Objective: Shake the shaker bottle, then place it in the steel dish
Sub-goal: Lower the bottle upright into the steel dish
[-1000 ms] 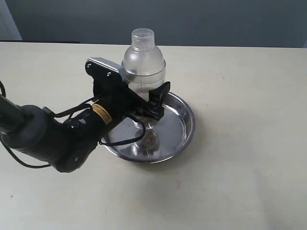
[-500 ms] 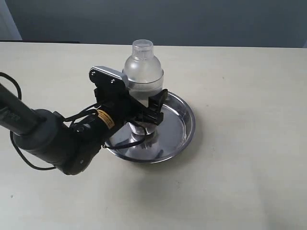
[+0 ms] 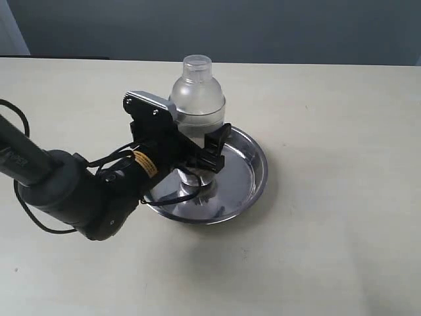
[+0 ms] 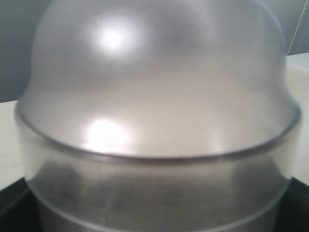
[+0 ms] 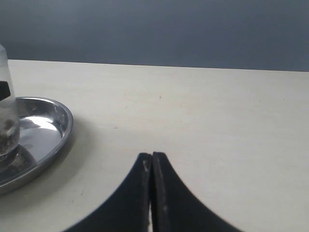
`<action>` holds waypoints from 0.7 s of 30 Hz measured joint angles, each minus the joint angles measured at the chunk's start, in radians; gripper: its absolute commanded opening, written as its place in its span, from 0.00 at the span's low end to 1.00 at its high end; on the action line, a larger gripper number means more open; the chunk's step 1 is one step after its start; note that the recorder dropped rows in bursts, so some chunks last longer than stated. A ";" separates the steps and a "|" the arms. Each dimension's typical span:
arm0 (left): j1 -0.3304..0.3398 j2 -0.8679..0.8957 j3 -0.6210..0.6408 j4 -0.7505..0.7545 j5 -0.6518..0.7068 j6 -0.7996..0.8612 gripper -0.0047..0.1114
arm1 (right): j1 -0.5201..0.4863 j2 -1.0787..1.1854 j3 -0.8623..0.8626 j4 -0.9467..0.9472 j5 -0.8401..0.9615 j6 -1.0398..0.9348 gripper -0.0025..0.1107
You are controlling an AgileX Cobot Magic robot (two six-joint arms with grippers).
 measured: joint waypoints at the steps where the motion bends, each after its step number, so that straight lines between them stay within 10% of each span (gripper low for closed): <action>1: 0.000 0.000 0.000 0.005 0.000 0.000 0.60 | 0.000 0.000 0.000 0.000 0.000 0.000 0.02; 21: 0.000 0.000 0.000 -0.016 0.008 0.004 0.73 | 0.000 0.000 0.000 0.000 0.000 0.000 0.02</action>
